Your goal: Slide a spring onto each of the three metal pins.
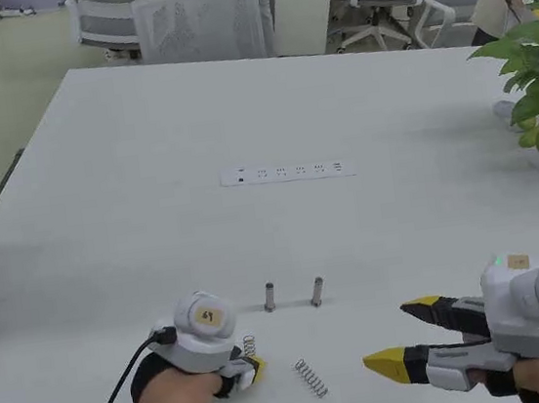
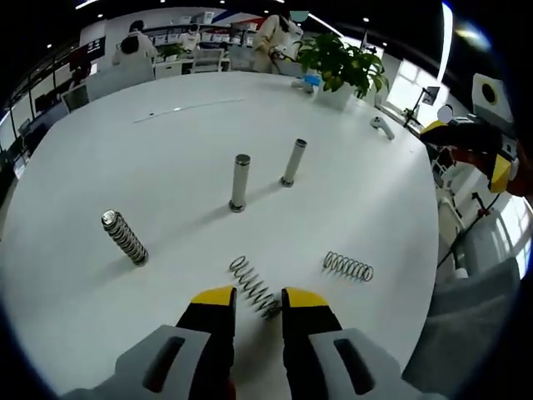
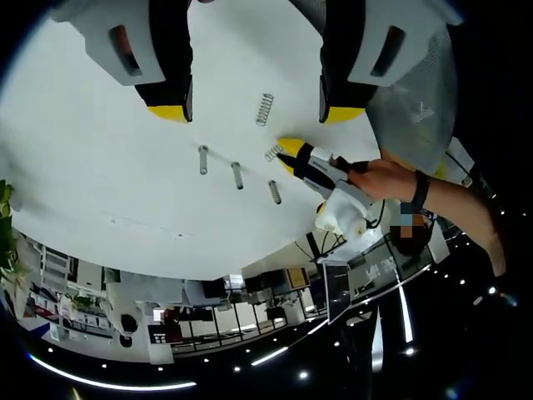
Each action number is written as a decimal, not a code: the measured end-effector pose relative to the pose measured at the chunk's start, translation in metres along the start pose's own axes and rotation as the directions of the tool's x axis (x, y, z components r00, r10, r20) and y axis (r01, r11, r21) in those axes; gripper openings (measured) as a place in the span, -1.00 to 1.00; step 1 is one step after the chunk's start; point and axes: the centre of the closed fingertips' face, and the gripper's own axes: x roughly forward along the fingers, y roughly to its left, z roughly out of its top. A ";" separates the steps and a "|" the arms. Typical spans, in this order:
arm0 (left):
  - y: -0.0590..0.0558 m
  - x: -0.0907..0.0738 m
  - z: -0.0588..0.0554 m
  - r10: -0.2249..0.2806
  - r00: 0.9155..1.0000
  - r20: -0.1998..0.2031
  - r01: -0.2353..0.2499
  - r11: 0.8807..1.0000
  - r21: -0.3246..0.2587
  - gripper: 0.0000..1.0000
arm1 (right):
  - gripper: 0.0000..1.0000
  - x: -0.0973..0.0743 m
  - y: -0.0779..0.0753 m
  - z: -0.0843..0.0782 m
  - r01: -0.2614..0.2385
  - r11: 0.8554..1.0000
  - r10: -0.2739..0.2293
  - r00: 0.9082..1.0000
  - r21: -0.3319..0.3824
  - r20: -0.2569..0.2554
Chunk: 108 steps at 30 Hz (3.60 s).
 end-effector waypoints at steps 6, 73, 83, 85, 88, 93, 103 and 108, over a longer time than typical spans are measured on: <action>0.007 -0.002 -0.004 0.014 1.000 -0.021 -0.012 0.998 0.054 -0.87 | 0.20 0.001 -0.001 0.001 -0.001 1.000 0.001 1.000 -0.002 0.000; 0.022 -0.083 -0.019 -0.011 1.000 0.015 0.009 0.986 0.169 -0.96 | 0.09 0.039 0.041 -0.004 -0.199 0.978 0.194 0.978 -0.061 -0.080; 0.005 -0.096 -0.018 -0.040 0.999 0.024 0.034 0.976 0.213 -0.96 | 0.01 0.051 0.056 -0.001 -0.267 0.960 0.259 0.961 -0.087 -0.097; 0.001 -0.099 -0.016 -0.047 0.998 0.028 0.040 0.974 0.222 -0.96 | 0.00 0.053 0.058 0.000 -0.278 0.956 0.269 0.958 -0.090 -0.098; -0.005 -0.101 -0.013 -0.059 0.998 0.037 0.049 0.972 0.232 -0.96 | -0.04 0.056 0.061 -0.001 -0.283 0.954 0.273 0.957 -0.100 -0.102; -0.016 -0.104 -0.006 -0.084 0.995 0.051 0.069 0.966 0.251 -0.96 | -0.08 0.058 0.067 -0.001 -0.308 0.946 0.298 0.949 -0.100 -0.101; -0.040 -0.109 0.006 -0.135 0.989 0.068 0.109 0.948 0.299 -0.96 | -0.15 0.061 0.075 -0.002 -0.346 0.931 0.334 0.935 -0.112 -0.115; -0.050 -0.109 0.010 -0.161 0.984 0.071 0.130 0.938 0.321 -0.96 | -0.18 0.062 0.077 -0.002 -0.362 0.924 0.348 0.930 -0.122 -0.121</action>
